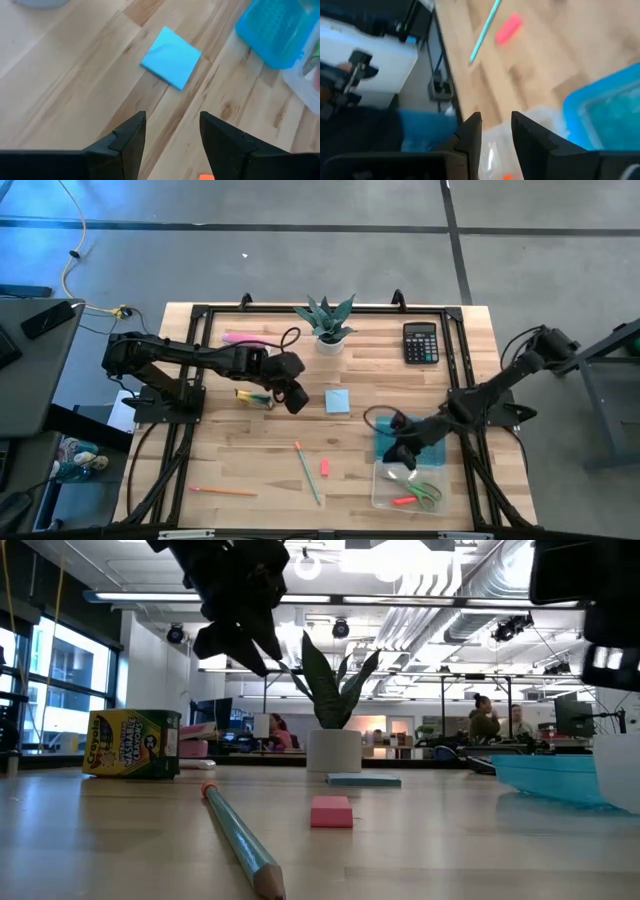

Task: Pack school essentials
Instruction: Put the orange pencil into the blue supply box

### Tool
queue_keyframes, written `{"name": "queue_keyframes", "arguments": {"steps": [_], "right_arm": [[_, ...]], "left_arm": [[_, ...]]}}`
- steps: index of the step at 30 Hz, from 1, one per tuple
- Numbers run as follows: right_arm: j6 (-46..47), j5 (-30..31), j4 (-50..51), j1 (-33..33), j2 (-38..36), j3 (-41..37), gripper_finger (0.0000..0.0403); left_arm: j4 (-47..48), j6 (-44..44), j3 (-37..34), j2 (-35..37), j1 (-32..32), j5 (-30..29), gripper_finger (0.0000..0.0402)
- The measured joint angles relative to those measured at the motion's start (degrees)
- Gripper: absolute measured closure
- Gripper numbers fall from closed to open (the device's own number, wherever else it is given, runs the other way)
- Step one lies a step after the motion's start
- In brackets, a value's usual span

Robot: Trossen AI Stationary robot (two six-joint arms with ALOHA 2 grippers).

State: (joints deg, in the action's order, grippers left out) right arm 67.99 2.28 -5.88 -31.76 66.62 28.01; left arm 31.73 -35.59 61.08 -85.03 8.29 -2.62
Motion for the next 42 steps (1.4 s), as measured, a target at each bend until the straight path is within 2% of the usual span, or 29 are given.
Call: {"name": "queue_keyframes", "arguments": {"steps": [7, 13, 23, 36, 42], "right_arm": [[-5.1, 2.0, 5.9, 7.6, -7.3, 0.0, 0.0305], [-10.9, 1.9, 6.6, 12.7, -11.8, 0.0, 0.0305], [-16.1, -0.4, 9.1, 18.8, -13.5, 0.0, 0.0304], [-19.0, -2.8, 10.0, 23.3, -13.5, 0.0, 0.0304], [-19.5, -2.8, 10.0, 23.5, -13.5, 0.0, 0.0304]], "left_arm": [[9.0, -1.9, 0.0, 0.0, 0.0, 0.5, 0.0202], [19.7, 0.9, 0.0, 0.0, -2.3, 6.4, 0.0198], [29.6, 1.5, 0.0, 0.0, -19.0, 7.1, 0.0199], [36.7, -6.0, 0.0, 0.0, -37.7, 7.1, 0.0199], [34.4, -13.0, -0.9, 1.9, -47.3, 5.4, 0.02]]}}
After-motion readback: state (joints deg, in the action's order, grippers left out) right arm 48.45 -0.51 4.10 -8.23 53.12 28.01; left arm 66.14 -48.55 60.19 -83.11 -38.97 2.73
